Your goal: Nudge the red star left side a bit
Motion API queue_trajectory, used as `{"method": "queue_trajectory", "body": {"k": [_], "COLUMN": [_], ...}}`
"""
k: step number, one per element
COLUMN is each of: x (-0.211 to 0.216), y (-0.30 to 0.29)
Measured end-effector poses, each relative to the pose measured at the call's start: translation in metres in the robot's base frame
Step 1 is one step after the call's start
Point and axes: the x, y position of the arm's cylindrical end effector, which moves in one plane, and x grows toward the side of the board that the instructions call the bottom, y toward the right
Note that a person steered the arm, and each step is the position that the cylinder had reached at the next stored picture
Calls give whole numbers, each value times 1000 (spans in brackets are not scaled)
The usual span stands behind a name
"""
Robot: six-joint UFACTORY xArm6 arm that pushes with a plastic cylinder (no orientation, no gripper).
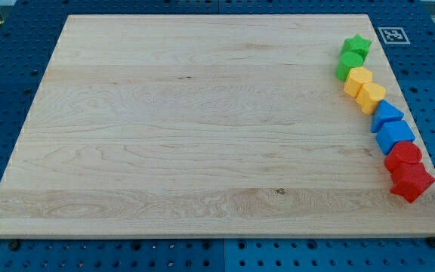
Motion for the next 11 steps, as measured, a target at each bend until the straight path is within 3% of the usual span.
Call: {"method": "queue_trajectory", "body": {"k": [2,3,4,11], "x": [-9,-50,-61,-52], "y": [-3,0,-24,-41]}}
